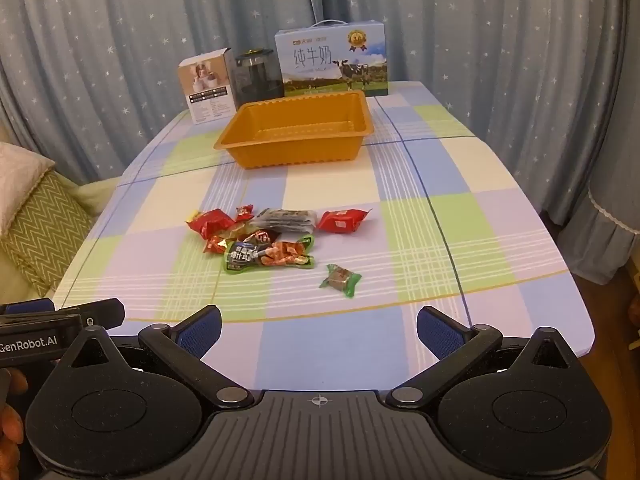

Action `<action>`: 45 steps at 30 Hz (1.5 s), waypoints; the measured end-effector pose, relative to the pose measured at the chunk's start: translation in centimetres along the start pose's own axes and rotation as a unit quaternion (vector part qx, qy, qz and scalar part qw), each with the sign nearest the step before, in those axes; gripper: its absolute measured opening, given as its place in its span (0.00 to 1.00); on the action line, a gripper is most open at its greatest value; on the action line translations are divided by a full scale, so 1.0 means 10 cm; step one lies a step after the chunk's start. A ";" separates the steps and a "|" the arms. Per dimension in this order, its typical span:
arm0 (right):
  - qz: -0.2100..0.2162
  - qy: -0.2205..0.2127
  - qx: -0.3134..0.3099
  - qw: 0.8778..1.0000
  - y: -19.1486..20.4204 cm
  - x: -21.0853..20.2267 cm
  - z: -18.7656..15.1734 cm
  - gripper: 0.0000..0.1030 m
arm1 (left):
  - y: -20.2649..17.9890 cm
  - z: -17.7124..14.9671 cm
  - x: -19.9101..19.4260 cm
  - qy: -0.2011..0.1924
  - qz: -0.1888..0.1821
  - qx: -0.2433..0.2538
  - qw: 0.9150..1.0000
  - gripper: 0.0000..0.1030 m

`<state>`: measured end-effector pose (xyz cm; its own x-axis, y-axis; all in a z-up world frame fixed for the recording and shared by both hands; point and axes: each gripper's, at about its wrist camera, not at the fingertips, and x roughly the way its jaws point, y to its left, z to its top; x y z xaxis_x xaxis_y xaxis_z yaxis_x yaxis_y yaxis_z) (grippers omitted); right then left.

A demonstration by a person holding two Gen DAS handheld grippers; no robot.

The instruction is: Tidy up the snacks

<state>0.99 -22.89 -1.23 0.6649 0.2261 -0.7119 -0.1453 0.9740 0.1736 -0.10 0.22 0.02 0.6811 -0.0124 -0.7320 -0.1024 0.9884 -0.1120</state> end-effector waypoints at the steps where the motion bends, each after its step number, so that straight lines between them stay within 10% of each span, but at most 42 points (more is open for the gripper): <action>1: -0.002 0.000 -0.002 1.000 0.01 0.00 0.00 1.00 | 0.02 0.00 -0.01 -0.001 -0.002 -0.004 1.000 1.00; 45: -0.008 -0.010 -0.004 1.000 0.02 -0.06 0.08 1.00 | -0.06 0.05 -0.08 -0.004 -0.011 0.014 1.000 1.00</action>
<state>1.18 -22.79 -0.21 0.6824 0.2093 -0.7004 -0.1397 0.9778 0.1561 -0.23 -0.30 0.97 0.6894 -0.0328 -0.7236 -0.0667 0.9919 -0.1085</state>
